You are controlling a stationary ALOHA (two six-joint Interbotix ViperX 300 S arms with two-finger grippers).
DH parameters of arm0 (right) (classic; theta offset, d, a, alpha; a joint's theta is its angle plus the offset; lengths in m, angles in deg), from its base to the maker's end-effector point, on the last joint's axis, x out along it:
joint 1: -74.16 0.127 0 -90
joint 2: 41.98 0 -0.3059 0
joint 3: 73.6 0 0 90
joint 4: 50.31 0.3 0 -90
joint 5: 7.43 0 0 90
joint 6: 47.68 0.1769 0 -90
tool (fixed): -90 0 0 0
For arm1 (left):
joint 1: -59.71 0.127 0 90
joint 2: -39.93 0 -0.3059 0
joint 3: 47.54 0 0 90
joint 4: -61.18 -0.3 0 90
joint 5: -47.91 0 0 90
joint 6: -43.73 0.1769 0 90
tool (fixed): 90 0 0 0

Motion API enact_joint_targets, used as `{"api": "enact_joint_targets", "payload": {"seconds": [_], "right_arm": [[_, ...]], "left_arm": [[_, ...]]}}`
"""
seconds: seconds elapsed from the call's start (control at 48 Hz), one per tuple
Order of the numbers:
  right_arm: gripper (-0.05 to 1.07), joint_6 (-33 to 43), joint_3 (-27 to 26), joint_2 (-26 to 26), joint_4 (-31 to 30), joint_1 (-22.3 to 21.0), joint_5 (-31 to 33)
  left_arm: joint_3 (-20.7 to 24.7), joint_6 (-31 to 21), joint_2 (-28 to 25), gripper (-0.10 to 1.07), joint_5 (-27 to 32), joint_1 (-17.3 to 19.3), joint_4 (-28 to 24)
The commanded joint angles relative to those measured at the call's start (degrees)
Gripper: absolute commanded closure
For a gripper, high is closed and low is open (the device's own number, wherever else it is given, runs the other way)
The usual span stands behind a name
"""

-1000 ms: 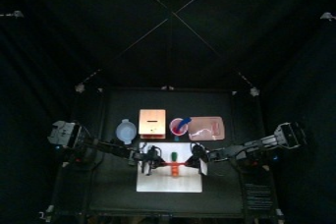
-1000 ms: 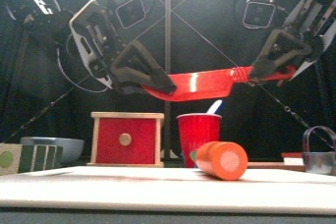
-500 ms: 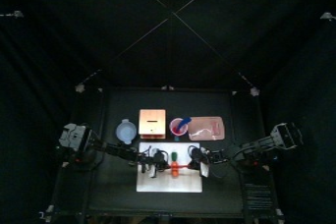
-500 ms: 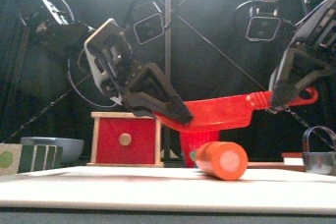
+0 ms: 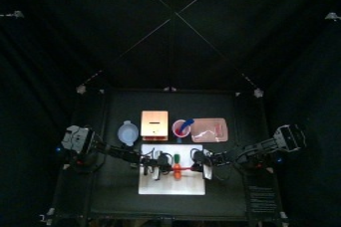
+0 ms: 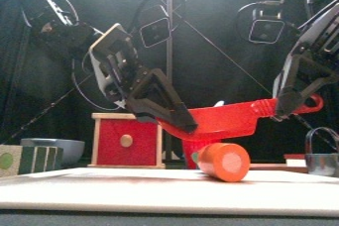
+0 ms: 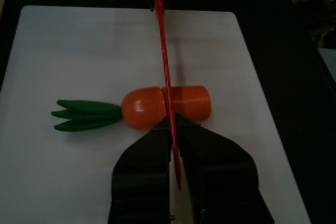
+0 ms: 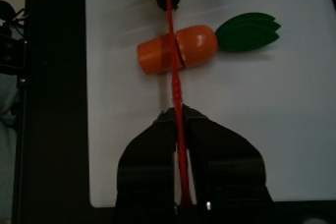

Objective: Cut carrot

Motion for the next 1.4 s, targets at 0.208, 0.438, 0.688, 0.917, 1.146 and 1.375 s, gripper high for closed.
{"api": "enact_joint_targets", "payload": {"seconds": [0.208,0.438,0.688,0.917,1.146,1.375], "right_arm": [[0.64,-0.09,-0.18,-0.26,-0.09,-0.44,0.0],[0.64,-0.35,-0.09,0.79,-0.09,-0.7,0.0],[0.64,-0.26,-1.14,4.13,-0.18,-0.62,0.0],[0.64,-0.09,-1.85,7.73,-0.09,-0.35,-0.09],[0.64,0.0,-2.46,10.72,0.09,-0.26,-0.09],[0.64,-0.35,-3.25,10.9,-0.18,-0.18,0.0]], "left_arm": [[0.88,0.09,-0.18,0.53,0.44,-0.26,0.0],[0.97,0.09,-0.7,0.53,1.32,-0.26,0.0],[0.53,0.09,-1.85,0.53,5.8,-0.26,-0.18],[0.35,0.26,-2.37,0.53,8.35,-0.26,-0.26],[0.53,0.26,-3.87,0.53,8.61,-0.44,-0.26],[0.88,0.26,-2.99,0.53,9.4,-0.53,-0.26]]}}
